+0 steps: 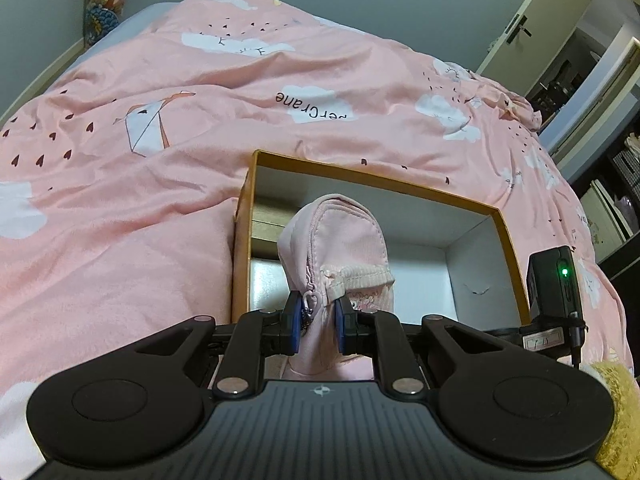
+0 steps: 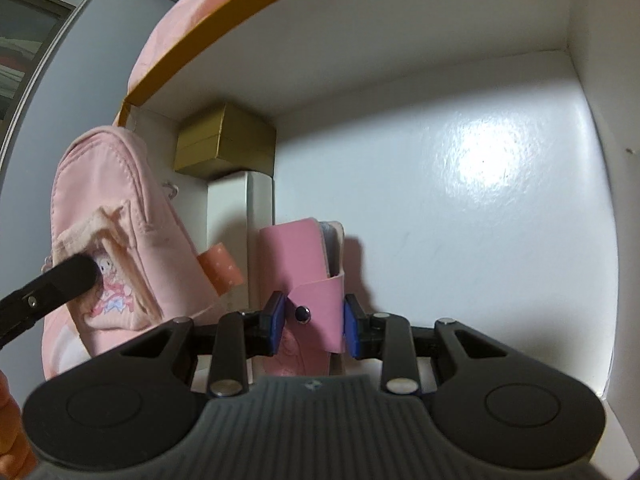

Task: Organize objects
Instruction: 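Lower the pouch and wallet into the orange box while opening both grippers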

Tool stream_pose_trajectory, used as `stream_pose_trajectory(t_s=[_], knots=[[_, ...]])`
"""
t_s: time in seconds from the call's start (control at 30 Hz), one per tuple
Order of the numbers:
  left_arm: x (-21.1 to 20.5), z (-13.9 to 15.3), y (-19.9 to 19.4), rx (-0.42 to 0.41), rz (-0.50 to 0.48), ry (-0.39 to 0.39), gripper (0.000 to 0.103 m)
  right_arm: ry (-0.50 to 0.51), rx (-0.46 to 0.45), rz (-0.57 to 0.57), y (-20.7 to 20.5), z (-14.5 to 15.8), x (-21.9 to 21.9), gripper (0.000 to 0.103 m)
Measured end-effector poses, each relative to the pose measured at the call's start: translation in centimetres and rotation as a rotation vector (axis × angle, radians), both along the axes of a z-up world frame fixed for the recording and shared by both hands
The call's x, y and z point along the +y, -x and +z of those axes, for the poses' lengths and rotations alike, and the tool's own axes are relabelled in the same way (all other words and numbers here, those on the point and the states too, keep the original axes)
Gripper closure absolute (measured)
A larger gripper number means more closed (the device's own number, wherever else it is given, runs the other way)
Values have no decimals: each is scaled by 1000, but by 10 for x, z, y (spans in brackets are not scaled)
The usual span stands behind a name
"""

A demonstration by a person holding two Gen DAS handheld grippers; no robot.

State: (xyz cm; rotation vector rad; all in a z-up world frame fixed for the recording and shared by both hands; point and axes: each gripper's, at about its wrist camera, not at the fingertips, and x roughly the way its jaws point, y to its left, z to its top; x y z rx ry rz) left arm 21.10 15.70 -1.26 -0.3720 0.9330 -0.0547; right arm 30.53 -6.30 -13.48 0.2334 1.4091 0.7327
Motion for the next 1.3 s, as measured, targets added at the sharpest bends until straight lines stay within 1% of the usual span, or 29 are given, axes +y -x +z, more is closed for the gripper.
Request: stream_pose_trajectory(t_s=[0.1, 0.2, 0.23, 0.27, 0.33, 0.37, 0.43, 0.5, 0.53, 0.57, 0.6, 0.63, 0.7, 0.77, 0.8, 0.9, 0.97, 1.07, 1.17, 1.23, 1.3], knots=[[1, -1, -2, 1, 6, -16, 85, 43, 3, 30, 1, -2, 9, 69], [2, -2, -2, 3, 9, -18, 85, 73, -27, 56, 3, -1, 12, 68], [2, -2, -2, 4, 8, -17, 85, 79, -44, 61, 4, 2, 13, 66], [2, -2, -2, 5, 8, -18, 85, 88, -59, 66, 5, 4, 13, 56], [2, -3, -3, 7, 6, -15, 85, 100, -99, 73, 7, 10, 12, 43], [2, -3, -3, 9, 4, -3, 85, 111, -123, 84, 8, 13, 12, 41], [2, -4, -4, 13, 2, 22, 85, 120, -147, 98, 8, 18, 8, 41], [-1, -6, -6, 18, -3, 44, 85, 99, -140, 110, 6, 20, -1, 49], [-3, -7, -7, 21, -7, 50, 85, 95, -120, 107, 3, 19, -5, 59], [-6, -9, -8, 25, -12, 54, 85, 90, -94, 93, 0, 18, -11, 75], [-10, -11, -10, 34, -20, 62, 85, 81, -73, 60, -4, 17, -17, 80], [-14, -14, -11, 46, -29, 72, 85, 76, -68, 28, -7, 17, -23, 82], [-23, -24, -14, 83, -44, 97, 85, 82, -117, -13, -9, 24, -35, 82], [-32, -36, -17, 123, -56, 103, 85, 102, -170, -23, -8, 30, -43, 81], [-36, -42, -19, 140, -61, 101, 85, 102, -179, -23, -8, 32, -46, 81], [-41, -56, -25, 193, -52, 86, 85, 74, -175, -13, -7, 34, -51, 80], [-42, -60, -26, 210, -42, 57, 85, 57, -166, -4, -5, 34, -53, 80], [-40, -64, -26, 222, -36, 49, 84, 28, -132, 7, -3, 26, -48, 80], [-46, -65, -26, 218, -40, -7, 82, 23, -119, 12, 1, 24, -45, 80], [-53, -65, -23, 204, -46, -74, 78, 23, -116, 9, 3, 22, -43, 80], [-63, -67, -19, 186, -56, -157, 75, 21, -106, 10, 5, 22, -42, 81]])
